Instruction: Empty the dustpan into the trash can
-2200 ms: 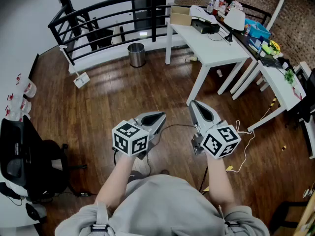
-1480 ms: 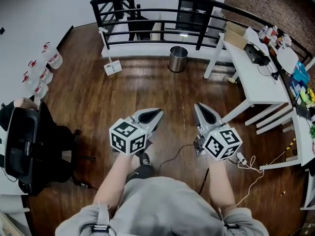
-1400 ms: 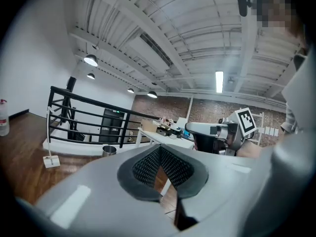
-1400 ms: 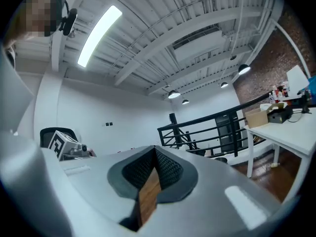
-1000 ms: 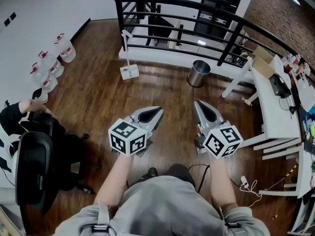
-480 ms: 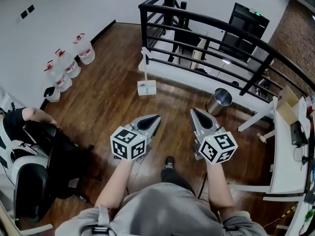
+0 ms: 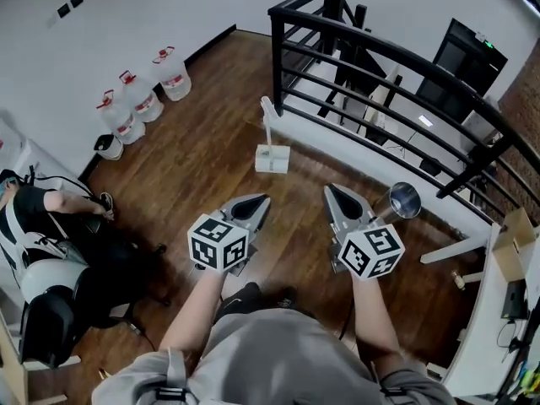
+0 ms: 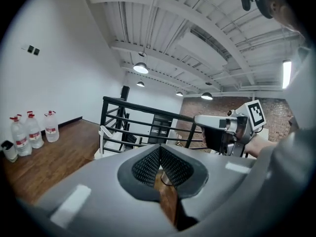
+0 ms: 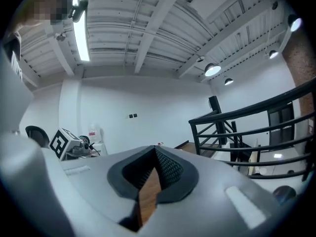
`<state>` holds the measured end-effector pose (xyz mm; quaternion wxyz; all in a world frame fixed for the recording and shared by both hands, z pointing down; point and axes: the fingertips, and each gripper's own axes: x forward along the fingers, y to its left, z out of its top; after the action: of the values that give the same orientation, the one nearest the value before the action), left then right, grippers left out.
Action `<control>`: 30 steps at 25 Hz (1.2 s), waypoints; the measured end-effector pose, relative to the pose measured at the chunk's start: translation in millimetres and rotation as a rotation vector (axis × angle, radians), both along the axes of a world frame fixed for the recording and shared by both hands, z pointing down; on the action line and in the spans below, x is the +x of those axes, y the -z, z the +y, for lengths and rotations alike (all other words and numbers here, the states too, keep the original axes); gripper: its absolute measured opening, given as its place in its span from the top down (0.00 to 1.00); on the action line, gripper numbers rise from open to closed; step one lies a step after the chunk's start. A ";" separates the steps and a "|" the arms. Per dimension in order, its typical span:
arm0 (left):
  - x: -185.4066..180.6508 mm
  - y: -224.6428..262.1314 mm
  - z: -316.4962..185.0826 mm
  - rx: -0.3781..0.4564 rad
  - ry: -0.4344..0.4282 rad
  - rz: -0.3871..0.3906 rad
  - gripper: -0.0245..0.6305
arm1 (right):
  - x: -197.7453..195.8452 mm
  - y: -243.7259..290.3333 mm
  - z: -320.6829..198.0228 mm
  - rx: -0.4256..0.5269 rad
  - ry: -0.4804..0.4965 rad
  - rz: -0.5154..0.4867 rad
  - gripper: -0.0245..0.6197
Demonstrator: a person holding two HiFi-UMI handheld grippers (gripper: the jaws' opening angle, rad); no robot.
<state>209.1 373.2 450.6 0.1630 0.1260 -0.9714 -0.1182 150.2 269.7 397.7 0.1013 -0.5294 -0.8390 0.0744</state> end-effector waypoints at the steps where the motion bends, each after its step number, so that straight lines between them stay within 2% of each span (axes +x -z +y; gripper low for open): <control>1: -8.0 -2.3 5.4 -0.004 0.012 0.005 0.96 | -8.5 -2.6 4.2 0.001 0.008 0.007 0.96; 6: -53.5 -22.3 36.0 -0.006 0.049 0.030 0.96 | -46.4 -17.9 26.1 0.039 0.045 0.017 0.96; 11: -113.2 -43.7 78.2 0.014 0.043 0.033 0.96 | -97.0 -34.5 58.0 0.101 0.042 0.010 0.96; 18: -205.9 -58.2 172.2 0.015 0.031 0.030 0.96 | -196.7 -58.4 161.3 0.220 0.009 -0.037 0.96; 23: -245.4 -72.0 218.3 0.015 0.018 0.060 0.96 | -246.3 -96.3 229.2 0.290 0.003 0.001 0.96; 27: -268.1 -87.2 248.3 0.005 0.029 0.109 0.96 | -274.6 -128.8 274.2 0.341 0.021 0.056 0.92; 30: -279.5 -95.9 260.9 0.003 0.032 0.138 0.96 | -288.2 -156.5 300.8 0.402 0.036 0.093 0.80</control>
<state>-70.4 634.1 546.5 0.2273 0.1021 -0.9596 -0.1305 -138.0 570.5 554.2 0.2449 -0.5094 -0.8218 -0.0719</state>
